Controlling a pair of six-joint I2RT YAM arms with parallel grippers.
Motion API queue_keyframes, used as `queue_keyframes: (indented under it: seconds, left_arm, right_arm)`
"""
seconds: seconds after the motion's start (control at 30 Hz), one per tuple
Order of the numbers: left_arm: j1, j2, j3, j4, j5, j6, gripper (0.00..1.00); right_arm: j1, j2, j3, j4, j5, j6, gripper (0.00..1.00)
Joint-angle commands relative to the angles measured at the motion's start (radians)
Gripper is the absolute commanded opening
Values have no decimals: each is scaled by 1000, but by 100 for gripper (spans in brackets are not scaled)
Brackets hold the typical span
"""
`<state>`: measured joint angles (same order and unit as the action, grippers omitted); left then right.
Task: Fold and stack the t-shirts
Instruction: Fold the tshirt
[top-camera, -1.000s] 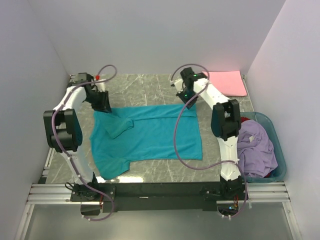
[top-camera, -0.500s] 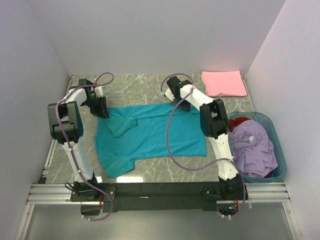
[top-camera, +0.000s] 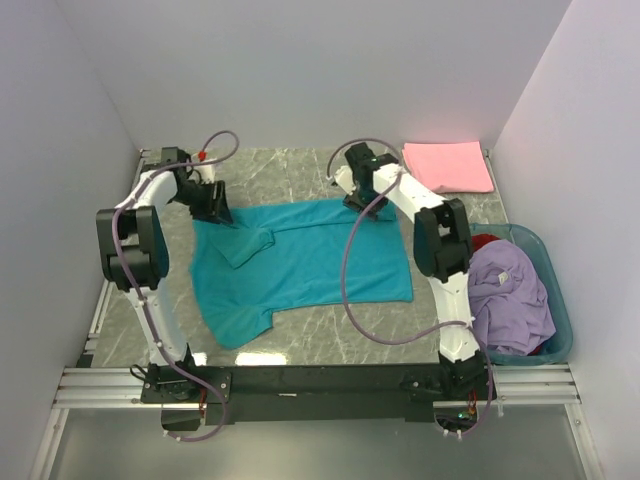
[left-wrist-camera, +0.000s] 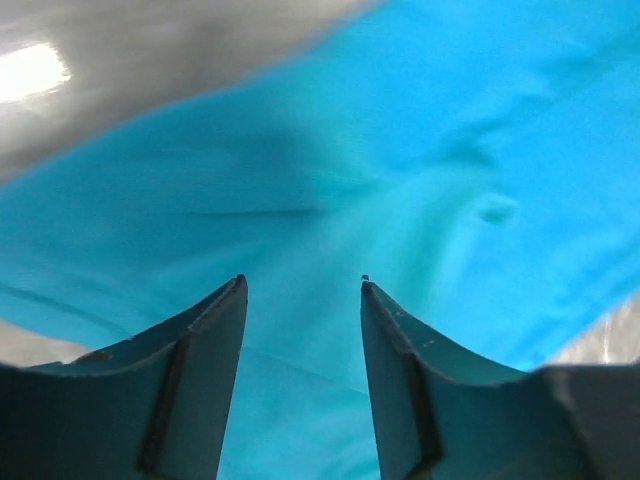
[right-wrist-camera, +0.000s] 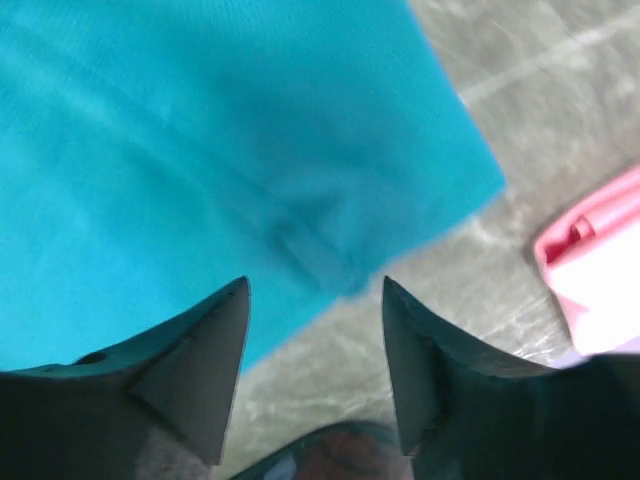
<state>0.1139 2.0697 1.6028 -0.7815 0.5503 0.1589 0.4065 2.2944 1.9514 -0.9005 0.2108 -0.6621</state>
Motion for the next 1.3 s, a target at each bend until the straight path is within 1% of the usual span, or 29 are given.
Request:
queue_keyframes:
  seconds: [0.0, 0.07, 0.17, 0.23, 0.37, 0.53, 0.7, 0.8, 0.87, 0.9, 0.97, 1.03, 1.07, 1.1, 1.13, 1.2, 1.23, 1.27]
  left_arm:
    - [-88, -146, -36, 5, 82, 77, 57]
    - [-137, -148, -52, 8, 85, 74, 59]
    - [-181, -145, -84, 54, 57, 44, 61]
    - [-206, -142, -101, 71, 7, 36, 61]
    - [-264, -128, -113, 82, -59, 24, 62]
    - [-283, -111, -121, 117, -115, 2, 63]
    - [-301, -85, -98, 111, -136, -10, 62]
    - [-312, -66, -93, 119, -141, -12, 61]
    - [-315, -46, -81, 117, -141, -18, 60]
    - [-315, -40, -78, 117, -135, -19, 58]
    - [-316, -30, -76, 120, -133, -21, 56]
    - [-316, -26, -73, 117, -135, -16, 50]
    - [-316, -26, -72, 116, -135, -15, 47]
    - [-316, -28, -72, 113, -135, -15, 43]
    - [-316, -31, -75, 111, -138, -10, 35]
    - [-316, -34, -80, 108, -139, -7, 27]
    - [-316, -36, -78, 105, -138, -2, 25]
    - [-316, -36, -80, 103, -139, -4, 22]
  right_arm:
    - [-43, -133, -16, -15, -132, -42, 64]
    - [-58, -121, 1, -52, -157, -63, 63]
    - [-63, -99, 7, -84, -172, -90, 59]
    - [-63, -89, -2, -75, -163, -102, 54]
    - [-64, -82, -37, -54, -149, -125, 52]
    - [-64, -70, -95, -5, -119, -148, 48]
    - [-67, -47, -115, 21, -99, -159, 38]
    - [-71, -44, -112, 29, -99, -160, 35]
    - [-72, -44, -114, 32, -100, -160, 31]
    - [-72, -44, -114, 35, -100, -160, 30]
    - [-72, -46, -114, 37, -103, -160, 25]
    - [-71, -47, -114, 38, -103, -160, 22]
    - [-72, -49, -114, 38, -103, -162, 19]
    - [-74, -52, -114, 38, -103, -165, 17]
    - [-74, -53, -117, 41, -100, -165, 15]
    - [-74, -53, -115, 41, -96, -171, 10]
    - [-74, -53, -115, 43, -94, -169, 8]
    - [-74, -53, -115, 44, -88, -172, 1]
